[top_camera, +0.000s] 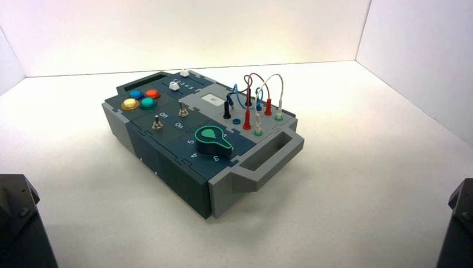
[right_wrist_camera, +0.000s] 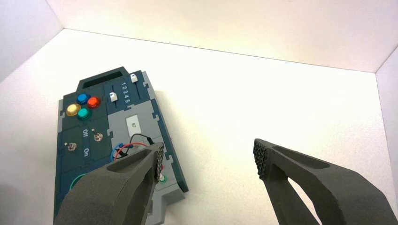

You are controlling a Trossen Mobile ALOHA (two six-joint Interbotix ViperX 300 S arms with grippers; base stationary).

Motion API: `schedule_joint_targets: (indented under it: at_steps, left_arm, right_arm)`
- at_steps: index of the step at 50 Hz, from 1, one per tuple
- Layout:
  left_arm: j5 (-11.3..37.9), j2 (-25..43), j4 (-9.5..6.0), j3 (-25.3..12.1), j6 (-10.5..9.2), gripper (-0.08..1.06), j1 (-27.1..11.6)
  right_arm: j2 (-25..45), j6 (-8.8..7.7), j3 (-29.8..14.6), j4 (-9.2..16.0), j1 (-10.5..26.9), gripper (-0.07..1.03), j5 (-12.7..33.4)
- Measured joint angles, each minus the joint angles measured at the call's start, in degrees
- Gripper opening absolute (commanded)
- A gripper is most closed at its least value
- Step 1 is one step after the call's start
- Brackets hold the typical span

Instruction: Close both grippers.

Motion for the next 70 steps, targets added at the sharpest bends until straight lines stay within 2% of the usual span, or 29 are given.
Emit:
schedule_joint_targets:
  at_steps: [29,32,33,34,35,36,37,38,39,40,41,42,45,70]
  left_arm:
    - [0.09,0.70,-0.09,0.00,0.00,1.02,0.00]
    - [0.09,0.79,-0.09,0.00,0.00,1.01,0.00]
    - [0.09,0.79,0.00,0.00,0.00,0.97,0.00]
    - [0.00,0.79,-0.09,-0.09,0.00,0.93,0.00]
    - [0.00,0.79,0.00,-0.09,0.00,0.84,0.00]
    - [0.00,0.79,0.00,0.00,0.00,0.71,0.00]
    - [0.00,0.79,0.00,0.09,0.00,0.62,0.00]
    - [0.00,0.79,0.00,0.18,0.00,0.43,0.00]
    - [0.00,0.79,-0.09,0.26,0.00,0.21,0.00]
    - [0.00,0.88,0.00,0.35,0.00,-0.01,0.00]
    - [0.18,1.05,0.00,0.35,0.00,-0.06,0.00]
    - [0.44,1.32,0.00,0.35,0.00,0.01,0.00]
    - [1.23,1.76,0.00,0.35,0.09,-0.05,0.00]
    - [1.58,2.29,0.00,0.26,0.00,-0.03,0.00]
  right_arm:
    - [0.35,0.00,0.00,0.09,0.00,0.99,0.00]
    - [0.35,0.00,0.00,0.00,0.00,0.94,0.00]
    - [0.44,0.00,0.00,0.09,0.00,0.86,0.09]
    - [0.44,0.09,0.00,0.09,0.00,0.73,0.09]
    - [0.44,0.09,0.00,0.18,0.00,0.54,0.26]
    - [0.35,0.09,0.00,0.18,0.00,0.43,0.62]
    - [0.44,0.18,-0.09,0.26,0.09,0.21,0.97]
    - [0.44,0.18,-0.26,0.26,0.00,0.03,1.41]
    - [0.35,0.09,-0.35,0.26,0.00,-0.03,1.76]
    - [0.35,0.09,-0.35,0.26,0.00,-0.04,1.76]
    - [0.35,0.09,-0.70,0.26,0.09,-0.01,2.20]
    - [0.26,-0.09,-0.79,0.35,0.00,-0.02,2.29]
    - [-0.26,-0.35,-0.88,0.26,0.00,-0.02,2.46]
    - [-0.88,-0.62,-0.88,-0.09,0.00,-0.02,2.02]
